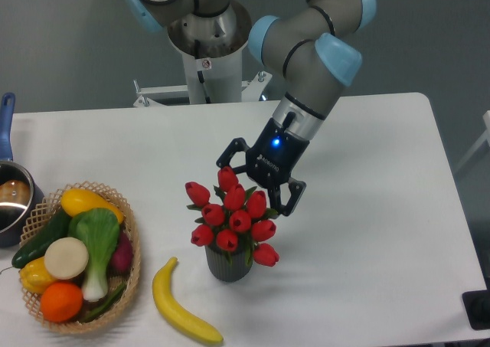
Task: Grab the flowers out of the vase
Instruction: 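Lower the gripper around the tulip stems above the vase rim, then close the gripper on the tulip bunch stems, then lift the tulip bunch straight up out of the vase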
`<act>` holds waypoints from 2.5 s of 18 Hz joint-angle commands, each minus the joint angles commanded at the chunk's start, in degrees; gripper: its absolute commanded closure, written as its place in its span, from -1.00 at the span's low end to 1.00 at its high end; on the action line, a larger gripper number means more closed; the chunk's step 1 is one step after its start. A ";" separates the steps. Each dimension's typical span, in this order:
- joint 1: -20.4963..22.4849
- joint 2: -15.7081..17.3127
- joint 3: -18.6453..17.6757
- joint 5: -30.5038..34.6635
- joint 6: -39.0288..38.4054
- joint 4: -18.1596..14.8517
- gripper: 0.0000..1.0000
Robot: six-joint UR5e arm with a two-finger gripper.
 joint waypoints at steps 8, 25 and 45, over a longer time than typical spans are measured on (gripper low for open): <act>-0.97 -1.41 0.53 -0.09 0.27 0.00 -1.00; -1.41 -2.11 1.50 -1.67 0.80 0.35 0.16; 0.70 -0.09 2.11 -7.64 -3.95 0.26 0.37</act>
